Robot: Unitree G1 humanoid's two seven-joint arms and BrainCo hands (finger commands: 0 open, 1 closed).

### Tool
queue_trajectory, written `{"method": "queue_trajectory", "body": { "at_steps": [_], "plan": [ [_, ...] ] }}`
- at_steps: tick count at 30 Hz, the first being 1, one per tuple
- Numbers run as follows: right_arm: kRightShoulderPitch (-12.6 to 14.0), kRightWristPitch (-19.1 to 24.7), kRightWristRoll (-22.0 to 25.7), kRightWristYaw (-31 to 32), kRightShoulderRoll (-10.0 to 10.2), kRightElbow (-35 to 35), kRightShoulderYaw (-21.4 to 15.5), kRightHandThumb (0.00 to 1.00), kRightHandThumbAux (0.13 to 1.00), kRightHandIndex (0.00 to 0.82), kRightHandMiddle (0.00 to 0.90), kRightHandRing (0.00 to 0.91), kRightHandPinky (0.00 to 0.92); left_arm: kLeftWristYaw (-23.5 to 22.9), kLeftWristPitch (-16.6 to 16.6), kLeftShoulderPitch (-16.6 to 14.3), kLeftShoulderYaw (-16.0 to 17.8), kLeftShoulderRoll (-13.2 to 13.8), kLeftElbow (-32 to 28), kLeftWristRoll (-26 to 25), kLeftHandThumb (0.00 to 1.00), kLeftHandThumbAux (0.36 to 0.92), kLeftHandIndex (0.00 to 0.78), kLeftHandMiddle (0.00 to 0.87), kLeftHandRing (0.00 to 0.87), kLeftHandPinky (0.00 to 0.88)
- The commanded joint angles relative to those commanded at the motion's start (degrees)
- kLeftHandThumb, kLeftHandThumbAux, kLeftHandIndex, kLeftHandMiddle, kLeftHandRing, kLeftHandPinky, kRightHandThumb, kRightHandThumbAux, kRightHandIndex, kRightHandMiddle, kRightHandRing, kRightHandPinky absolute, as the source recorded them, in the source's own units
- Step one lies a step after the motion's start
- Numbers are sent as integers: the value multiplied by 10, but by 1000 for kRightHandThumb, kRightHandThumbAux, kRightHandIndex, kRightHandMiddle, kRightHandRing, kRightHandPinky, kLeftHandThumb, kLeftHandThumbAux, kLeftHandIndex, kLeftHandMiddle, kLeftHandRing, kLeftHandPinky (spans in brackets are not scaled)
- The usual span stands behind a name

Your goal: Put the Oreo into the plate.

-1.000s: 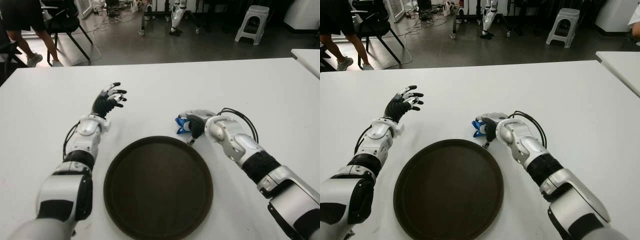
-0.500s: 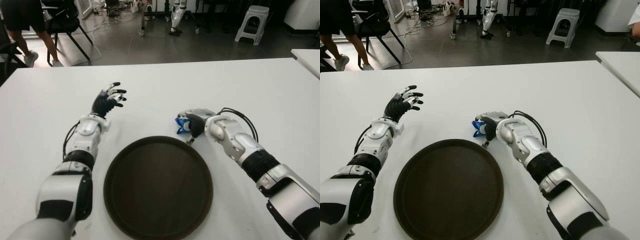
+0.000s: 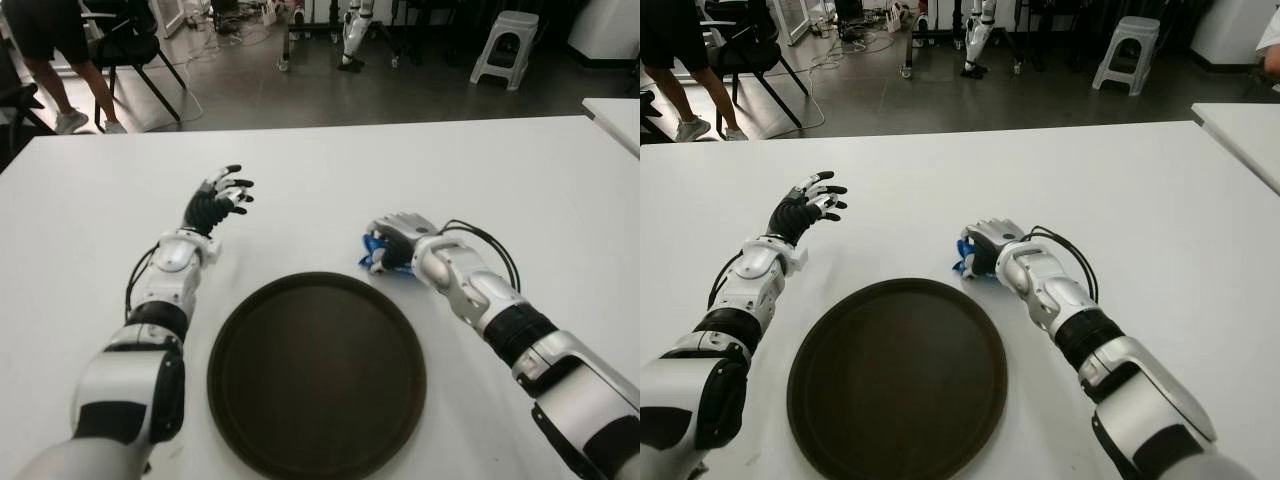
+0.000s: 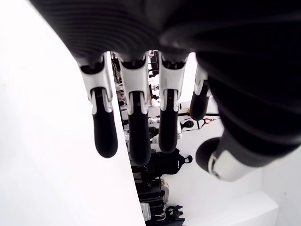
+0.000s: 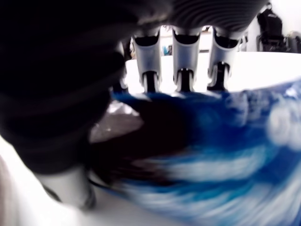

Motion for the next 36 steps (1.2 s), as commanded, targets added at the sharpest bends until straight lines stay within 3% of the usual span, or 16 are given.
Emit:
{"method": "queue_trajectory", "body": {
  "at_steps": [14,36],
  "plan": [
    [-4,10,-6,-24,1,11,-2,693,735,419,549,567,577,4,2,3,2,-2,-8,-6,244,670,170,320,374,441],
    [-3,26,-11,-4,-4,-8,-7,694,734,419,573,606,620,0,-2,10,0,-3,-20,-12,236,665,170,313,349,402]
  ]
}}
